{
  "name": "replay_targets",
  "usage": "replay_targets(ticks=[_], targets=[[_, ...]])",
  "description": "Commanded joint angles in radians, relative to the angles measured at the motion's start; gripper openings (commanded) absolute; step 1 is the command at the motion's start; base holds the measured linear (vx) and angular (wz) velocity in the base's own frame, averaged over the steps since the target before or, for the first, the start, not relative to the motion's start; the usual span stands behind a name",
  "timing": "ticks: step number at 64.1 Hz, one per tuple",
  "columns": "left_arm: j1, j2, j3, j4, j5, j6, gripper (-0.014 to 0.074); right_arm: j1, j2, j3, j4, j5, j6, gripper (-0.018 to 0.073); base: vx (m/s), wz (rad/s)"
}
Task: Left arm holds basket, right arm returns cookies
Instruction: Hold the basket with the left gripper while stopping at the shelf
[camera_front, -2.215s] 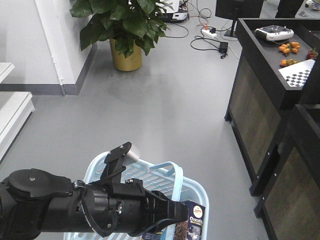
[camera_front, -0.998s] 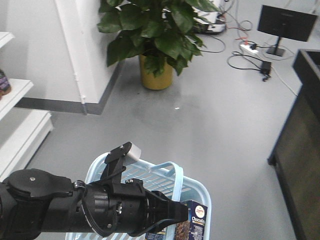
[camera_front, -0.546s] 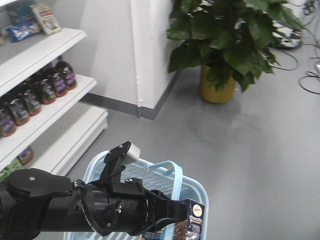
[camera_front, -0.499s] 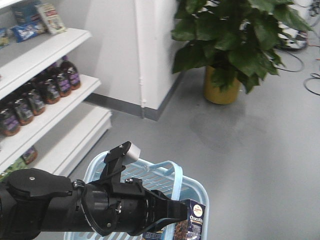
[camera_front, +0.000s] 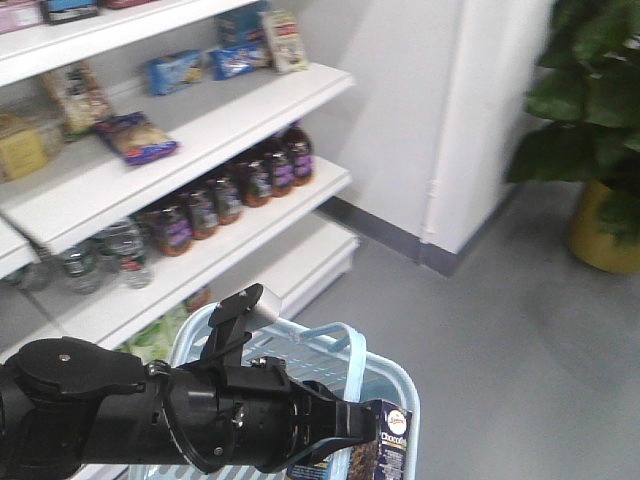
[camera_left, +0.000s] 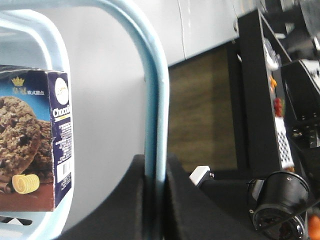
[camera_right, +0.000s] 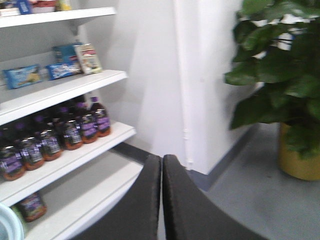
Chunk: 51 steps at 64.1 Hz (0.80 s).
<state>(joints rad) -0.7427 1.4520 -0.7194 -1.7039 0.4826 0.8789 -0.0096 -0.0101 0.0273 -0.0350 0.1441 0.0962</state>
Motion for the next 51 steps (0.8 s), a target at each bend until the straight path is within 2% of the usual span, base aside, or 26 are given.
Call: replay_targets(ticks=[1,51], targets=[[-0.004,-0.042,-0.028,-0.064,0.037,0.015,-0.0006,0.001,-0.012,0.003,-0.01,-0.075,-0.002,-0.0008,0.17,0.65],[-0.004,-0.042,-0.028,-0.064,0.038,0.015,-0.0006,0.001,-0.012,0.003,-0.01,-0.075,-0.002,-0.0008,0.17,0.65]])
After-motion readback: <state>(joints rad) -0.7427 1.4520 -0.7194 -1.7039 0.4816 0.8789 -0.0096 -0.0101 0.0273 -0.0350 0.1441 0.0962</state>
